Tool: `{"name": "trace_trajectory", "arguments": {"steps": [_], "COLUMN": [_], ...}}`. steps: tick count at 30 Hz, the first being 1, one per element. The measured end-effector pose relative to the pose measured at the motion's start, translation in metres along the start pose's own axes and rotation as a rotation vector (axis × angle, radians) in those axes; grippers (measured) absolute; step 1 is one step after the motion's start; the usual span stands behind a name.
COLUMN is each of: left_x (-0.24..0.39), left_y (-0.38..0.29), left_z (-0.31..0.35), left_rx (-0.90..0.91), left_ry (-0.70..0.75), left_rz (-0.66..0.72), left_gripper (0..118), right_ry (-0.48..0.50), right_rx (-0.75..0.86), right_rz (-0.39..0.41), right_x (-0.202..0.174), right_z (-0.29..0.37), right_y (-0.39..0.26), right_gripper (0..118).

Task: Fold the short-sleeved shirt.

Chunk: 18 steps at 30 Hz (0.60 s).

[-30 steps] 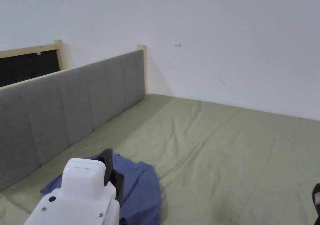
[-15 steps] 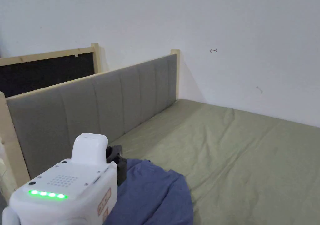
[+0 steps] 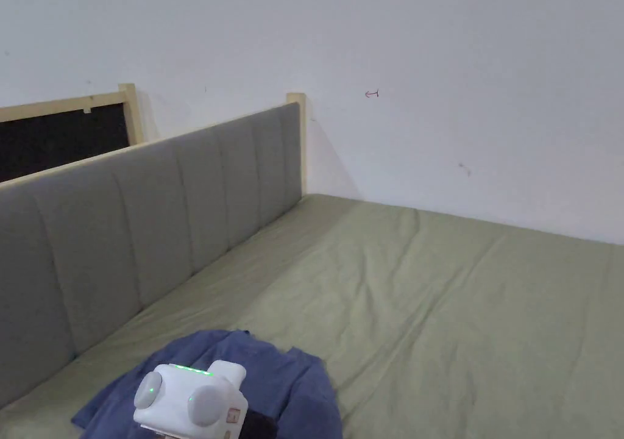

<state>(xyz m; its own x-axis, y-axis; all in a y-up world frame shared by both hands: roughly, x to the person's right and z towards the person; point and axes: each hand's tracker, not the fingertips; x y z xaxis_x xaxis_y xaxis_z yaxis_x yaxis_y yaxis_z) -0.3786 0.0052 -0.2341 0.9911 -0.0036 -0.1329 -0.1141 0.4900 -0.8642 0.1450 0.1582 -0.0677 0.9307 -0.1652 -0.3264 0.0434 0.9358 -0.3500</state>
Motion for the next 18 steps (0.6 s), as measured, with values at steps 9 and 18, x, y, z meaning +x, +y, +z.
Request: {"name": "trace_trajectory", "arguments": {"steps": [9,18], "left_x": [0.006,0.005], "left_y": [-0.001,-0.035], "left_z": [-0.031,0.056], "left_rx": [-0.09,0.25], "left_ry": [0.035,0.017], "left_rz": [-0.035,0.004], "left_gripper": [118,0], "right_ry": [-0.048,-0.014], "right_rx": [-0.039,-0.046], "right_rz": [-0.04,-0.042], "right_x": [0.009,0.006], "right_z": [-0.001,0.005], "right_y": [-0.004,-0.002], "right_gripper": [0,0]}}
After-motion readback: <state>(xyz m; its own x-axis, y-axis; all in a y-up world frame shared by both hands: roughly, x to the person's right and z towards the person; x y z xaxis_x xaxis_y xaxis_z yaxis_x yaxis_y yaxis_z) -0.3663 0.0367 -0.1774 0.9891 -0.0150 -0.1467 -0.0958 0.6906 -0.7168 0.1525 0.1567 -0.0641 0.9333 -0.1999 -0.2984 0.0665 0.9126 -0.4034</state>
